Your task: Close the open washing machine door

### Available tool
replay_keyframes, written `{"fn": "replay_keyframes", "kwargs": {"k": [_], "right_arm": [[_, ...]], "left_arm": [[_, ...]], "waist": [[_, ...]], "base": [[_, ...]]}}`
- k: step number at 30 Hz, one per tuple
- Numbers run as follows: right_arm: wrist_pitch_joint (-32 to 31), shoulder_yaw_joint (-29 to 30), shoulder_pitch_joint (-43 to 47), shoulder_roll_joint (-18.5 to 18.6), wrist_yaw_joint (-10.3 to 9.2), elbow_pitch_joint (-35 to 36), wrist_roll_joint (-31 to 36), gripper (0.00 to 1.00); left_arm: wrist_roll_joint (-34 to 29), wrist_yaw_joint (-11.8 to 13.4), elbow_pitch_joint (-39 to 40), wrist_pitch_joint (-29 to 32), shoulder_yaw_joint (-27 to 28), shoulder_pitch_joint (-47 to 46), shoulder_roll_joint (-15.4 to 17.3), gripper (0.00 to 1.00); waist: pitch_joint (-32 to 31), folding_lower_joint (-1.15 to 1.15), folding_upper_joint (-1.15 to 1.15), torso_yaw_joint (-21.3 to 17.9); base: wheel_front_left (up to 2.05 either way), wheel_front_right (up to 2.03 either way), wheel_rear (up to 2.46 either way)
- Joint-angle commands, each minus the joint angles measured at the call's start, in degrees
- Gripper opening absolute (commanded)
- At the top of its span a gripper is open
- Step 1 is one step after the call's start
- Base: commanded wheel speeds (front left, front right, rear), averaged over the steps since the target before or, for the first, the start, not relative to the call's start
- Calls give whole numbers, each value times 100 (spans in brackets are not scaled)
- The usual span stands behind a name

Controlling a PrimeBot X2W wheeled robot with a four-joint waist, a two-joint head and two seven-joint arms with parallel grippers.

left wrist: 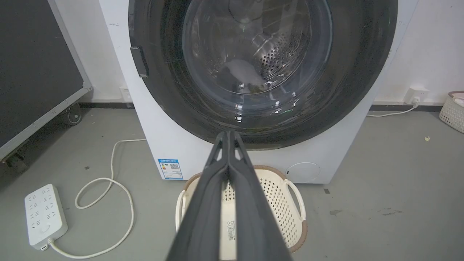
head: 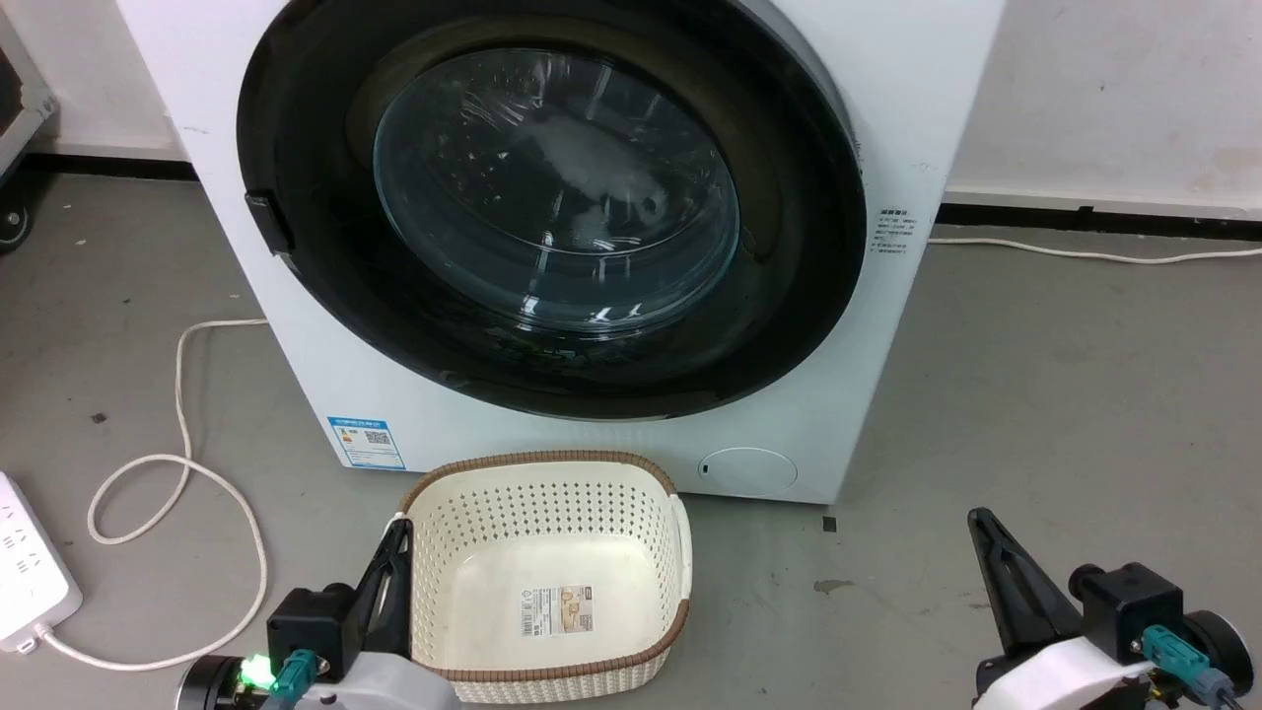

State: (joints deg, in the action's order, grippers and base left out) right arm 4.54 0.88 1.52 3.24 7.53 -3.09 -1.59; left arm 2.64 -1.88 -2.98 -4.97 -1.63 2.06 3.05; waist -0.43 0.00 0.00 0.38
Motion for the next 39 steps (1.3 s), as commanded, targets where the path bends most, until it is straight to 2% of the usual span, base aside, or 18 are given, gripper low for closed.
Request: {"fn": "replay_keyframes", "kwargs": {"k": [1,39], "right_arm": [[-44,-11,-84,-24,-3,54,34,0],[-433,-84,-149,-35,-4,296,152,0]], "left_arm": [[-51,40,42,39,19,-94,-2,0],[-253,181,285,473,156,-200,-16,0]], "waist": [[2,0,0,-1],[41,0,0,-36]], "base": [[0,0,0],[0,0,0]]}}
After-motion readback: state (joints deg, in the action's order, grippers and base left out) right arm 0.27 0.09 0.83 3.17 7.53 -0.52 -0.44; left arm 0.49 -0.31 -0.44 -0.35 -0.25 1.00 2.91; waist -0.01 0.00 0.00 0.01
